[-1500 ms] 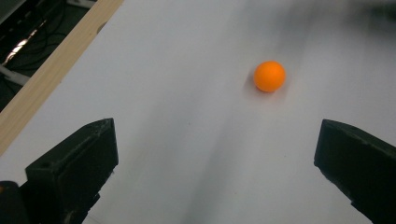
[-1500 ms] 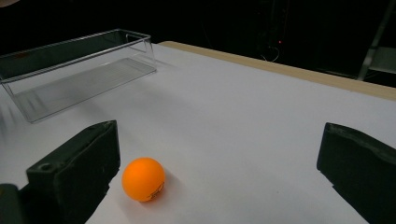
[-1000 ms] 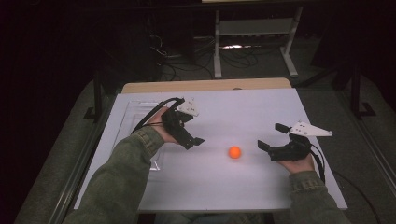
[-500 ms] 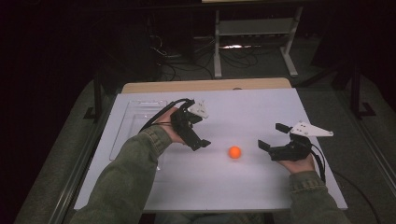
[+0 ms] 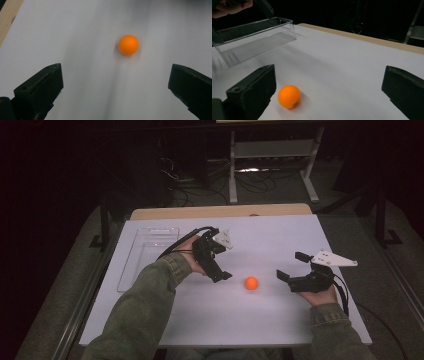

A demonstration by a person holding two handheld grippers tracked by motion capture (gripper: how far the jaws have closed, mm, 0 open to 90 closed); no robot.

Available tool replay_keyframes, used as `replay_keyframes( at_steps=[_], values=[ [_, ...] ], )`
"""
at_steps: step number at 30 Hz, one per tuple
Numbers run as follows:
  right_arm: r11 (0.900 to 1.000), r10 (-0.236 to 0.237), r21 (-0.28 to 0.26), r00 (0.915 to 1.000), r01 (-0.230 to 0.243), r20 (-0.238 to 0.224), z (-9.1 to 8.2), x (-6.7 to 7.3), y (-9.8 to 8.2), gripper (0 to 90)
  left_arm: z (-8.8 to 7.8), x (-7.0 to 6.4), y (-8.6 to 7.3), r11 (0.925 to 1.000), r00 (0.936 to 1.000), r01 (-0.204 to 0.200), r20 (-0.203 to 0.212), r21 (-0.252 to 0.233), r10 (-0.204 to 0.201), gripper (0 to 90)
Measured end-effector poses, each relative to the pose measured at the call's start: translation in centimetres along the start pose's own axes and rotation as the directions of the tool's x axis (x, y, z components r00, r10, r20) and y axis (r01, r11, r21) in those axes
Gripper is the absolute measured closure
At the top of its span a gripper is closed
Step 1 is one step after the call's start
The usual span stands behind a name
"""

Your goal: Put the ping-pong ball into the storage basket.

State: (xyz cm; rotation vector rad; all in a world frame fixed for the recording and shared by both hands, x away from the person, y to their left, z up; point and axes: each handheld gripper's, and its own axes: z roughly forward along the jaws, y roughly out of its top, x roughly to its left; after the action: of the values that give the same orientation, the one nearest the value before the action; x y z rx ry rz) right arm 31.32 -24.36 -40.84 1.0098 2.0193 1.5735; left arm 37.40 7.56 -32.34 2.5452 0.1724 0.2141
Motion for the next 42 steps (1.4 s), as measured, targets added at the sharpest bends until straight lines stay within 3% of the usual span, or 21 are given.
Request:
replay_keyframes(
  at_steps=[42],
  values=[
    [1.0, 0.005, -0.008, 1.0, -0.005, -0.004, -0.1, -0.1, 0.0, 0.0, 5.8, -0.4, 1.6, 0.9938, 0.9962, -0.054, 0.074, 0.097, 0.047, 0.0]
  ],
)
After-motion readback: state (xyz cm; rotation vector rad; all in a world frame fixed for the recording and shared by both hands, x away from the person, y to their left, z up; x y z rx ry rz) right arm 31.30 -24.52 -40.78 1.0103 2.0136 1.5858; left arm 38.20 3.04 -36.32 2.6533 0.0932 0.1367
